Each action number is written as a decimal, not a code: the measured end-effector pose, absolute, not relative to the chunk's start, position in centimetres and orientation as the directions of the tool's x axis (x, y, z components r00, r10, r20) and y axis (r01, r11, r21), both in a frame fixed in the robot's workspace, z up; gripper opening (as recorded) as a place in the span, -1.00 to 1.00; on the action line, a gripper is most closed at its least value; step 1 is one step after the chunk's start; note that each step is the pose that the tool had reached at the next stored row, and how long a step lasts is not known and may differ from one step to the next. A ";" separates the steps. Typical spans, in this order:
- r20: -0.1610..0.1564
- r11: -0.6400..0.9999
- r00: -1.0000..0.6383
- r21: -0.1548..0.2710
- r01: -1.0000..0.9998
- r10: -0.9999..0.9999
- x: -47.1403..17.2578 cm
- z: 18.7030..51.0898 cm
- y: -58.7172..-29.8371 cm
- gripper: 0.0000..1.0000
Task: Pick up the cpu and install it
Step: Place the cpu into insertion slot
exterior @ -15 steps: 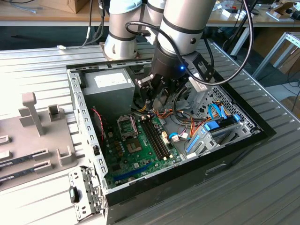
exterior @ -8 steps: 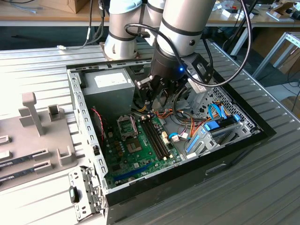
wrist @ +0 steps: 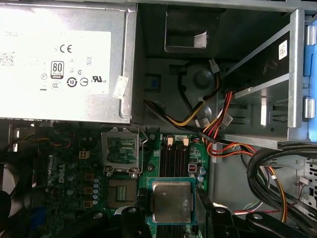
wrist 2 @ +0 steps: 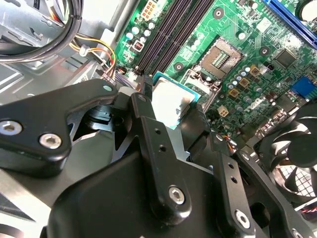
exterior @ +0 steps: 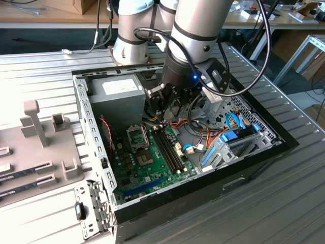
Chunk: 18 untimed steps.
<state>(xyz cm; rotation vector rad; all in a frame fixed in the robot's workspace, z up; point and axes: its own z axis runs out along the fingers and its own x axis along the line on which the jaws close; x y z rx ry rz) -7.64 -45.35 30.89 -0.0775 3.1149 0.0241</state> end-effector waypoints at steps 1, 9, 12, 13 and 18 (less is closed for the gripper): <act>-0.026 0.999 -0.998 0.015 -0.050 -0.050 -7.7 30.8 -45.4 -0.05; -0.026 0.999 -0.998 0.015 -0.050 -0.050 -8.2 30.1 -45.5 -0.05; -0.026 0.999 -0.998 0.015 -0.050 -0.050 -8.3 30.1 -45.5 -0.05; -0.026 0.999 -0.998 0.015 -0.050 -0.050 -8.3 30.1 -45.6 -0.05; -0.026 0.999 -0.998 0.015 -0.050 -0.050 -8.4 29.9 -45.7 -0.05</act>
